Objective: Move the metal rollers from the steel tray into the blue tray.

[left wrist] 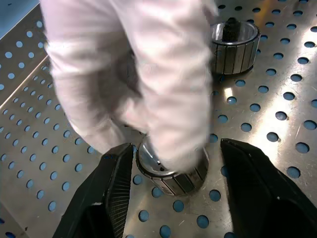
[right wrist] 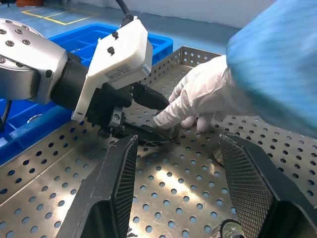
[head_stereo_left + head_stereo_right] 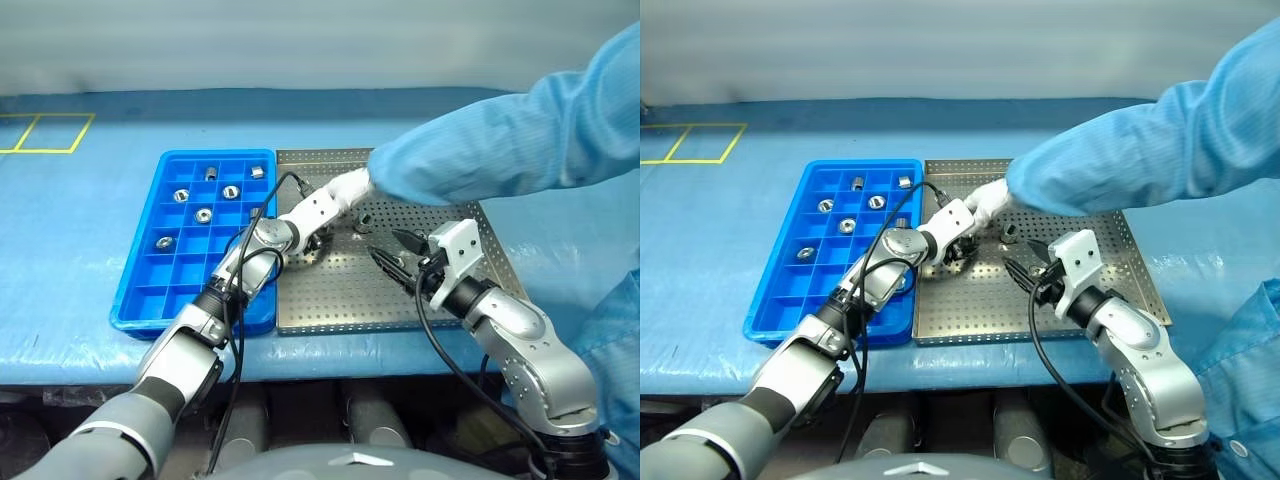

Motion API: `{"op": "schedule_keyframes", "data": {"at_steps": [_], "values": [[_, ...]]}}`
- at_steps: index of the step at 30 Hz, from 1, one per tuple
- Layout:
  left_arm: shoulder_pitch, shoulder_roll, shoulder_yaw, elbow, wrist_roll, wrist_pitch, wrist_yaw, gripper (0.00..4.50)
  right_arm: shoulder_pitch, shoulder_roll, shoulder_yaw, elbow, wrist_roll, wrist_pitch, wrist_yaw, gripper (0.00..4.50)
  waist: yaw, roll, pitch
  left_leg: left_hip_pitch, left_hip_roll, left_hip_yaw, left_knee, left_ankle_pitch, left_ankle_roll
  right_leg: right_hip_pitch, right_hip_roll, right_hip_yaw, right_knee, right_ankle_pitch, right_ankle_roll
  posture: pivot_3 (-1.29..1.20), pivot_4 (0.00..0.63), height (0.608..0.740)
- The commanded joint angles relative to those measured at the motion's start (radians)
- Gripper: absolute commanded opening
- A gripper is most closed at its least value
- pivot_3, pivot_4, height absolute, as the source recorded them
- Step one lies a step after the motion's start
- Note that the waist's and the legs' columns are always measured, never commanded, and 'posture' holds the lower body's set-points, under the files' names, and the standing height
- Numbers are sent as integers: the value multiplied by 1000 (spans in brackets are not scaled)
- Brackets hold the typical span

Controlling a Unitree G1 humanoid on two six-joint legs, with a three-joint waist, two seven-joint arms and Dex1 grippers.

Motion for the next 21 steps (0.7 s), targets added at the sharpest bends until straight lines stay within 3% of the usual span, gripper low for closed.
{"op": "schedule_keyframes", "data": {"at_steps": [1, 13, 21], "values": [[4, 16, 20, -5, 18, 7, -1, 3049, -13, 5, 2, -17, 1, -22, -5, 2754, 0, 0, 0, 0, 0, 0, 0, 0, 0, 0, 0, 0, 0, 0, 0, -35, 150, 740], [7, 15, 28, -15, 7, -6, -10, 3049, -8, 0, -2, -25, 8, -18, -8, 2754, -1, 0, 0, 0, 0, 0, 0, 0, 0, 0, 0, 0, 0, 0, 1, -38, 150, 740], [59, 18, 74, -143, -57, -31, -74, 3049, 8, -17, -6, -38, 17, -11, 1, 2754, 1, 0, 0, 0, 0, 0, 0, 0, 0, 0, 0, 1, 0, 0, 1, -37, 150, 740]]}}
